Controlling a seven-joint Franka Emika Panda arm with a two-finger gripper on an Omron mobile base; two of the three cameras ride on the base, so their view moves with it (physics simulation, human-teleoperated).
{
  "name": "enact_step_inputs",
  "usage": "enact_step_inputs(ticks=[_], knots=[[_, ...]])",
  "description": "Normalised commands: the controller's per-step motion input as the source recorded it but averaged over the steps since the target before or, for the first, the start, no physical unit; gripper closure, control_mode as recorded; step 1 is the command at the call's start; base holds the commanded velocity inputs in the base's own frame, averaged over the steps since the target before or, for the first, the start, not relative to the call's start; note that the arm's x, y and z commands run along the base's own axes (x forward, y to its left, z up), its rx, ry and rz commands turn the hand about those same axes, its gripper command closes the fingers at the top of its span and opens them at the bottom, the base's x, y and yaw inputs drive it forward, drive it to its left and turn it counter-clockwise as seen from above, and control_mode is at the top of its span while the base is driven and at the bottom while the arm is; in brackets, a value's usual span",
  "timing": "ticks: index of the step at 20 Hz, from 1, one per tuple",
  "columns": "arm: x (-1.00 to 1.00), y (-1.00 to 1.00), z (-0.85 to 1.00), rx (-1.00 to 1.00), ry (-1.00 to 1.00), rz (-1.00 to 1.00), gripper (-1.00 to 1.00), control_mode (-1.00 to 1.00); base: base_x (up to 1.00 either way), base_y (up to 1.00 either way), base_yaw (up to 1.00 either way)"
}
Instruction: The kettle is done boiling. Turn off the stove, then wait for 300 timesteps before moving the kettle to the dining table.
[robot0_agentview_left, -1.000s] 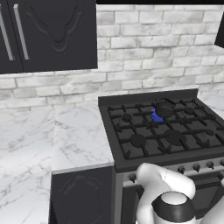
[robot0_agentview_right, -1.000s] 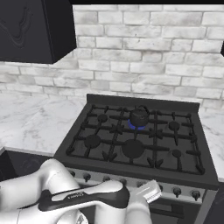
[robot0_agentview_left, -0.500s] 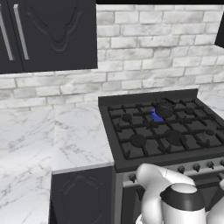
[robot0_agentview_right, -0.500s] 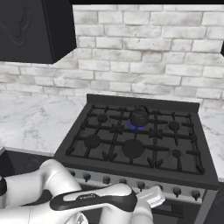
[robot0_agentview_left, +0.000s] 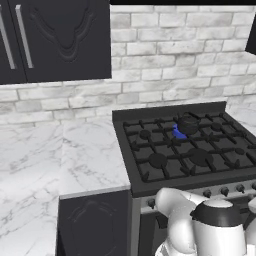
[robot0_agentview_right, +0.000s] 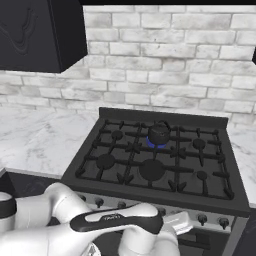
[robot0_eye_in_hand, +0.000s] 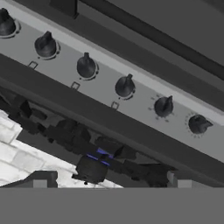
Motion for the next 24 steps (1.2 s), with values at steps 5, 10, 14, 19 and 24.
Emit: enact_step_inputs(ticks=[5, 10, 14, 19, 24], knots=[[0.11, -0.14, -0.29, 0.06, 0.00, -0.08, -1.00, -1.00, 0.00, 0.00, 0.00], [0.07, -0.11, -0.29, 0.04, 0.00, -0.07, -1.00, -1.00, 0.00, 0.00, 0.00], [0.00, -0.05, -0.17, 0.00, 0.01, 0.00, -1.00, -1.00, 0.00, 0.00, 0.00], [0.08, -0.05, -0.20, 0.00, 0.00, 0.00, -1.00, -1.00, 0.00, 0.00, 0.00], [0.17, 0.00, -0.09, 0.00, 0.00, 0.00, -1.00, -1.00, 0.00, 0.00, 0.00]])
